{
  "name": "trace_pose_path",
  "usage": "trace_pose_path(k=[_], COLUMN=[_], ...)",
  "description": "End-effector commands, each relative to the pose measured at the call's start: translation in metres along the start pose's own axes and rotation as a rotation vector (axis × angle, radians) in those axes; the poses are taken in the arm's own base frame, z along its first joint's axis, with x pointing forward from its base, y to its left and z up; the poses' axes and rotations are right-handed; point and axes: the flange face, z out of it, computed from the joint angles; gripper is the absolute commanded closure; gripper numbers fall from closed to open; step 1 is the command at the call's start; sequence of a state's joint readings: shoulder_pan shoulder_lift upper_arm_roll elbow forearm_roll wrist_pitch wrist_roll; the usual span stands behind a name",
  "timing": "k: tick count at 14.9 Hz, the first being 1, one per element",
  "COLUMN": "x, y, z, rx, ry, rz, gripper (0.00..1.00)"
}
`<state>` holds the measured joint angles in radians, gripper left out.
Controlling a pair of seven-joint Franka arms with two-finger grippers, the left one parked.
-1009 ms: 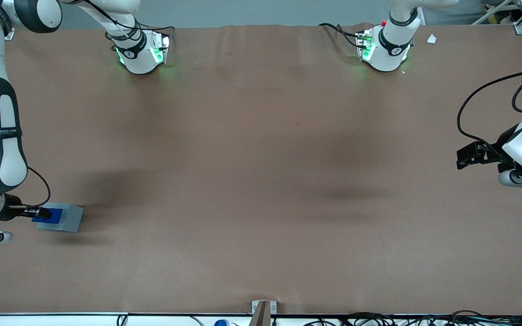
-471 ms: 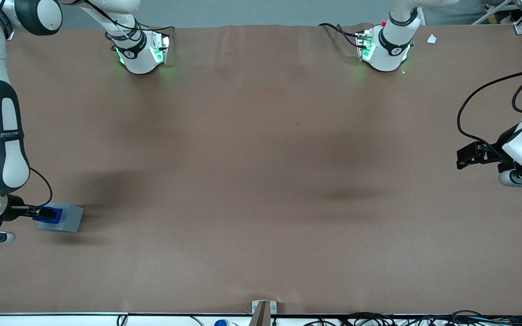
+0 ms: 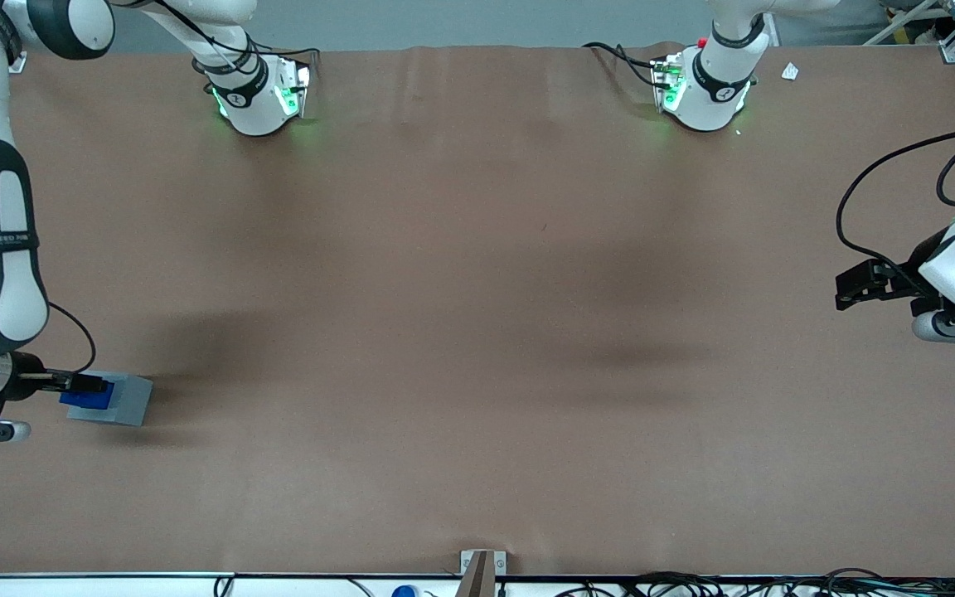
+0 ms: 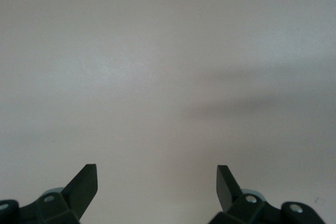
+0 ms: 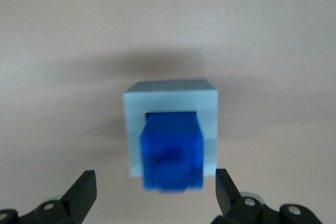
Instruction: Insert blue part into gray base with right arm
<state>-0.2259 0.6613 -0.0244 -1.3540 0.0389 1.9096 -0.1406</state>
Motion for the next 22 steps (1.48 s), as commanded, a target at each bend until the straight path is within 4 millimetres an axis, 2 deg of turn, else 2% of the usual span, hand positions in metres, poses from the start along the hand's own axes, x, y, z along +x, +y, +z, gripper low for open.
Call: trace_pose_path(k=[1, 2, 5, 6, 8, 10, 12, 13, 20, 22], x=[-0.035, -0.045, -0.083, -0.098, -0.124, -0.148, -0.169, -0.170, -0.169, -0.170], y=[-0.032, -0.046, -0.069, -0.085, -0.102, -0.119, -0.137, -0.141, -0.141, -0.131], z=[-0.083, -0.109, -0.179, -0.202, -0.237, -0.261, -0.269, -0.270, -0.276, -0.277], rx=[0.002, -0.002, -0.003, -0.004, -0.006, -0.009, -0.019, -0.037, -0.068, -0.058], ry=[-0.021, -0.016, 0.000, 0.004, 0.014, 0.017, 0.024, 0.030, 0.050, 0.059], rz=[0.073, 0.064, 0.074, 0.075, 0.064, 0.068, 0.037, 0.030, 0.022, 0.027], gripper=[0.00, 0.00, 0.00, 0.00, 0.00, 0.00, 0.00, 0.00, 0.00, 0.00])
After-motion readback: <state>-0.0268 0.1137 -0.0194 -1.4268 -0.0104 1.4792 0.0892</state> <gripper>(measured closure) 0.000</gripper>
